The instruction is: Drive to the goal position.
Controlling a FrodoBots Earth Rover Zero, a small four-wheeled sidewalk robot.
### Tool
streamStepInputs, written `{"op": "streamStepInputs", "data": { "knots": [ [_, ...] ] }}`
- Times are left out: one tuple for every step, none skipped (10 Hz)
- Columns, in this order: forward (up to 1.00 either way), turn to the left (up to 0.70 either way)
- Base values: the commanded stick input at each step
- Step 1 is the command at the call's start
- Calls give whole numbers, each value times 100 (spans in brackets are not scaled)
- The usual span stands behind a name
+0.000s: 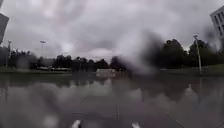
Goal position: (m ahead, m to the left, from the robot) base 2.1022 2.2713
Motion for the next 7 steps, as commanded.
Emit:
{"op": "streamStepInputs", "data": {
  "knots": [
    [70, 0],
    [70, 0],
    [70, 0],
    [70, 0],
    [70, 0],
    [70, 0],
    [70, 0]
  ]
}}
